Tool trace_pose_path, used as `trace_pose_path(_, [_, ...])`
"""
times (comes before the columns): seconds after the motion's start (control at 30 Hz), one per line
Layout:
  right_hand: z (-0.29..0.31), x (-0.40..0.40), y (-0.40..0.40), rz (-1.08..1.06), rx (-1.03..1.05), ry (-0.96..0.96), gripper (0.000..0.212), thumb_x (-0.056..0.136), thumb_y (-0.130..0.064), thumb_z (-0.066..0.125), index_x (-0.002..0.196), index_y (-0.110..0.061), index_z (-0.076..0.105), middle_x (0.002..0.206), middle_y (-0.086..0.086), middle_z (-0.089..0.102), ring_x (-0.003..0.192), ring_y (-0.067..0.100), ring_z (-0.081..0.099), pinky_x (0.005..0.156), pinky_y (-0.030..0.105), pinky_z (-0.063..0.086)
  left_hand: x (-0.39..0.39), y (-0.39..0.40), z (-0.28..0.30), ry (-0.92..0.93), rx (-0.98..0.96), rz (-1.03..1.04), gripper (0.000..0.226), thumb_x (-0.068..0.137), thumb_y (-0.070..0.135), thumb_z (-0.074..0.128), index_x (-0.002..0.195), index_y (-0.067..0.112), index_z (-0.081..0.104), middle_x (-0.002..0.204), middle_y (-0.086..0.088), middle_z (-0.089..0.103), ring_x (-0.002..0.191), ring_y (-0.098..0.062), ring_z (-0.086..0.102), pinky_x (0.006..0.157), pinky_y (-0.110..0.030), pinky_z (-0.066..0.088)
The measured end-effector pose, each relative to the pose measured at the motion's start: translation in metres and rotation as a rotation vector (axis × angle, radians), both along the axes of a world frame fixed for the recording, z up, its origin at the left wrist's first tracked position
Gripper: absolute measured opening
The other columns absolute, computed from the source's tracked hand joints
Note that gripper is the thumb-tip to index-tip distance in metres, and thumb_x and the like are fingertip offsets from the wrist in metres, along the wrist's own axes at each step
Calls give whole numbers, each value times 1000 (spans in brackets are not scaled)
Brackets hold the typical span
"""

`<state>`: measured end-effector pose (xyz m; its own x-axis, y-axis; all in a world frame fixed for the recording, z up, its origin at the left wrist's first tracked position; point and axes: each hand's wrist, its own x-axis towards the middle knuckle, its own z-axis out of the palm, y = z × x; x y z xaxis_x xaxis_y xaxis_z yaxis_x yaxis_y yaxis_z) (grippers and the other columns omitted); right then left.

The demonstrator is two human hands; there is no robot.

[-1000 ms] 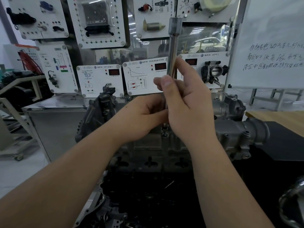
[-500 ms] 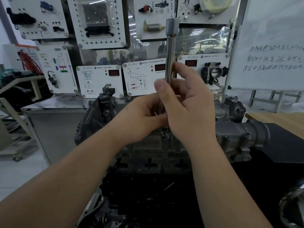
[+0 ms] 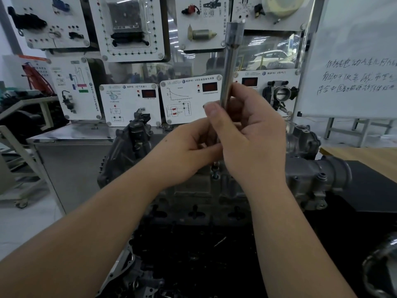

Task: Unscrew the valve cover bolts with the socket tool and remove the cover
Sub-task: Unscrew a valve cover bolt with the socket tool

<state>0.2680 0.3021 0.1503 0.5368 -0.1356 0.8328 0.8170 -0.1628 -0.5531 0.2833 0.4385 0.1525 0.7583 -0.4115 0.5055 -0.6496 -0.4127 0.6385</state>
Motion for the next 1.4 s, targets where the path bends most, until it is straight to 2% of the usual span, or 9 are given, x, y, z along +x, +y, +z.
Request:
trace_pose_path(0.13, [0,-1,-2,-69,-34,-47,14,100,-22,60,94,-17,71,73,-11,65,67,8,61,57,21,48,-1,0,-1,5,8,11,40,91,38,59,112,5,67,104,-22,71,95,-43,67,85,-62,52])
trace_pose_path(0.33, [0,-1,-1,-39,-58,3,42,102,-27,52,141,-15,58,99,-11,75,92,3,69,79,23,56,0,4,1,40,33,-19,38,91,35,60,114,5,69,106,-31,68,96,-50,65,86,-65,52])
trace_pose_path(0.43, [1,-2,-1,-12,-48,-17,26,97,-31,65,123,-24,66,87,-14,71,80,5,68,71,23,55,-1,1,0,-4,20,-13,17,88,31,66,104,30,72,99,-18,72,93,-39,67,85,-48,55])
trace_pose_path(0.57, [0,-1,-2,-66,-18,-59,10,99,-24,62,100,-26,71,76,-14,67,70,3,62,61,13,46,-1,-1,0,11,26,15,45,87,41,64,109,1,66,101,-27,68,92,-44,65,84,-60,52])
trace_pose_path(0.77, [-1,0,-2,-18,-56,-24,41,103,-24,50,144,-20,55,99,-11,75,91,1,68,80,23,56,0,4,2,41,66,-9,35,94,40,56,109,12,72,103,-29,70,94,-49,65,87,-65,52])
trace_pose_path(0.9, [-1,-2,0,17,-51,-23,25,99,-27,62,124,-24,64,87,-16,71,80,3,68,70,17,52,-2,0,-1,-24,68,19,19,87,39,61,100,33,73,94,-16,74,89,-40,68,82,-55,54])
trace_pose_path(1.03, [0,-3,-3,-40,-29,-53,11,101,-20,59,100,-18,70,78,-13,68,72,4,63,60,15,48,-1,-2,-1,1,53,29,42,86,38,62,108,2,68,101,-25,70,93,-43,66,84,-58,52])
trace_pose_path(1.23, [0,-3,-2,5,-42,12,31,103,-25,49,133,-26,56,98,-15,75,90,2,69,69,26,57,-1,4,2,49,56,-3,48,90,40,57,113,-1,67,106,-34,67,96,-51,64,87,-66,51])
trace_pose_path(1.4, [1,-5,-2,10,-40,-40,23,99,-28,62,112,-45,55,83,-18,70,79,4,68,70,22,55,-2,0,1,24,45,21,49,84,34,65,114,-6,64,108,-29,68,101,-45,65,91,-61,52])
